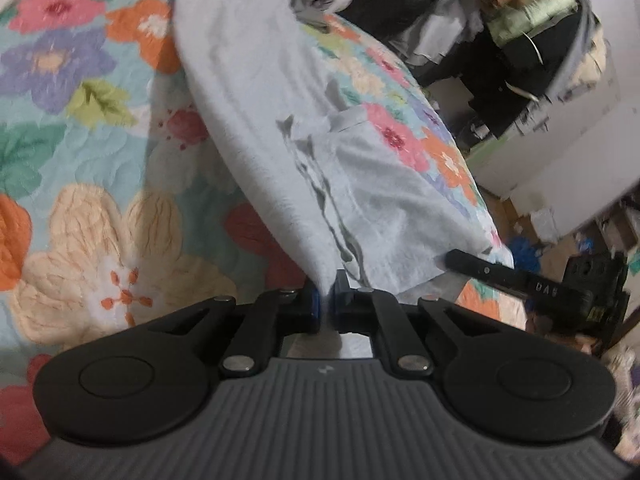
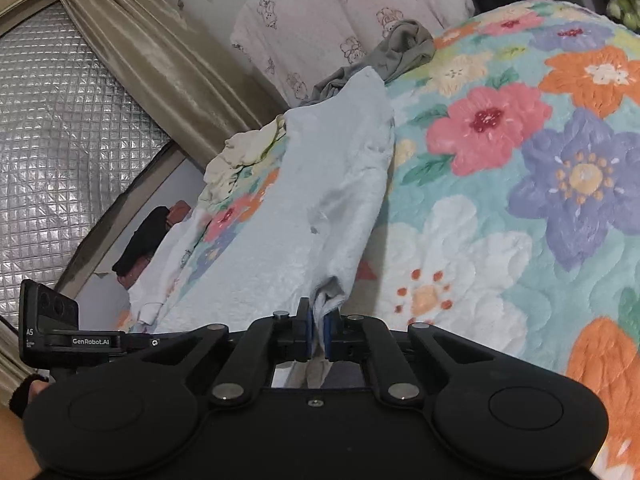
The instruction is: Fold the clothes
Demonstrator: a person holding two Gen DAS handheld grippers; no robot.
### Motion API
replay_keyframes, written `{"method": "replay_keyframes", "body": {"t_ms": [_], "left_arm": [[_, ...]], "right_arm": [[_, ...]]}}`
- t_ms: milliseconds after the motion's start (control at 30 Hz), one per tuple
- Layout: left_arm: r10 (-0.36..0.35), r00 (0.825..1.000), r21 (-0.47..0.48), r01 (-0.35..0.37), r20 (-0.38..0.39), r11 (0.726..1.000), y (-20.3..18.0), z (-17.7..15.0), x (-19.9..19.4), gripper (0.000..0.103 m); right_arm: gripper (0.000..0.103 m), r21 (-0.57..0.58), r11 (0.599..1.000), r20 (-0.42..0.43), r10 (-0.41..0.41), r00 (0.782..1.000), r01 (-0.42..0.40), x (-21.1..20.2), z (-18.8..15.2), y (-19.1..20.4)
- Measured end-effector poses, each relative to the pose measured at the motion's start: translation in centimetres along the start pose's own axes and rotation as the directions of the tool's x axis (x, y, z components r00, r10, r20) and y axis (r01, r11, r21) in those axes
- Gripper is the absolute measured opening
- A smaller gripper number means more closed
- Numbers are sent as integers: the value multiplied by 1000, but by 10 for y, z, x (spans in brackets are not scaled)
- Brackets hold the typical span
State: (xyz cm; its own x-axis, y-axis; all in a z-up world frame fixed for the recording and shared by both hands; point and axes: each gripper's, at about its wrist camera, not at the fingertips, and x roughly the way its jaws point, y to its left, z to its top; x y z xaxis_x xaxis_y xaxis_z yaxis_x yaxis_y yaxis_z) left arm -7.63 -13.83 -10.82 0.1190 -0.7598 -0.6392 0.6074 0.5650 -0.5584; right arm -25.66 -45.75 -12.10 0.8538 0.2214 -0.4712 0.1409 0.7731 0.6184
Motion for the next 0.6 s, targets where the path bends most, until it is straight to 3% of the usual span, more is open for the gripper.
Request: {"method": "replay_keyframes", "body": {"t_ms": [200,333,467,600], "left_arm": [[7,1000,-25,-7,-3,1000,-4,-21,-29,5],[10,1000,-36,-10,2,999,-11,-34,-54,5],[6,1000,-69,-6,-7,998,-1,-20,-49,5],[35,999,-86,-37,-23,996,12,7,-35,5]], "right_arm": [[8,-21,1000,-21,9,1000,-9,-28,-13,29],[8,-5,999,-44,-34,998,33,-49,-22,45],[8,11,999,-77,-47,996,48,-44,-18,48],[8,131,991,-80,-27,996,37,-24,5,31]]}}
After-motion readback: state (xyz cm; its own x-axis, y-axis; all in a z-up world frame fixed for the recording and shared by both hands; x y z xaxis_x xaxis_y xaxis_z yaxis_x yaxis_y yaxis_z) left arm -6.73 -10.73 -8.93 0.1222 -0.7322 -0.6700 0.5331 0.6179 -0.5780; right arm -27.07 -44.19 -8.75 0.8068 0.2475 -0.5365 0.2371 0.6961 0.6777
